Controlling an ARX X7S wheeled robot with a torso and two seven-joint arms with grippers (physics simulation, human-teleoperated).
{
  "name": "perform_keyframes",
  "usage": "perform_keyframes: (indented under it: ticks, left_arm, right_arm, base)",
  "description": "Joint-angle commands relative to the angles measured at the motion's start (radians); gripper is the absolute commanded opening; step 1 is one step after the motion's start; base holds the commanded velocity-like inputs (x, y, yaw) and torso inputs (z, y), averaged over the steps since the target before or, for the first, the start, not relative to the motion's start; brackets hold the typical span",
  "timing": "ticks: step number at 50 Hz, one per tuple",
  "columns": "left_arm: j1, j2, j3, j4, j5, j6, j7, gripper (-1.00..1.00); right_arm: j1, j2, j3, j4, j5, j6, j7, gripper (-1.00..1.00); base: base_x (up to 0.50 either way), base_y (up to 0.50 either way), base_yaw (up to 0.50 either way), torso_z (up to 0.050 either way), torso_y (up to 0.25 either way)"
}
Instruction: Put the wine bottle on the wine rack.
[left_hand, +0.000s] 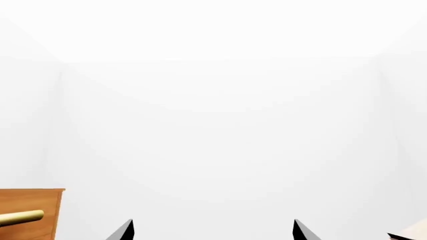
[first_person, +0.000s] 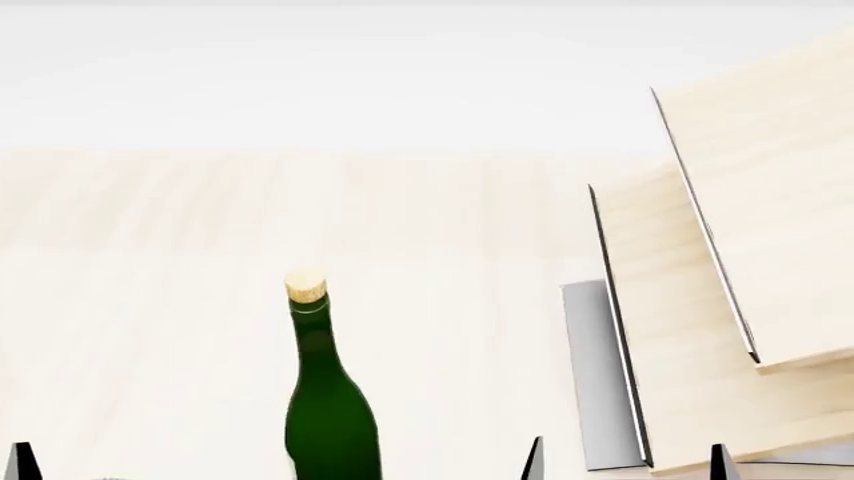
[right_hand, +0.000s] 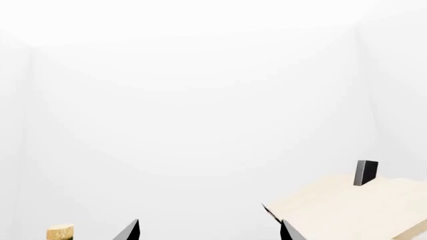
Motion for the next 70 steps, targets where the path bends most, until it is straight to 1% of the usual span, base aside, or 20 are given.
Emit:
perform_keyframes:
  ticks: [1,70]
  left_arm:
    - [-0.003,-0.004,0.002,0.001,-0.002,-0.003,-0.004,1.00]
    - [-0.006,-0.021,0.024,-0.003,0.004,0.001,-0.024,1.00]
  right_arm:
    - [0.004,0.003,-0.004,-0.001,0.001,0.003,0.003,1.00]
    - [0.007,0.020,-0.022,0.011,-0.001,-0.008,0.023,1.00]
  base:
    - [0.00,-0.11,0.00,0.000,0.000]
    - [0.00,-0.10,0.00,0.000,0.000]
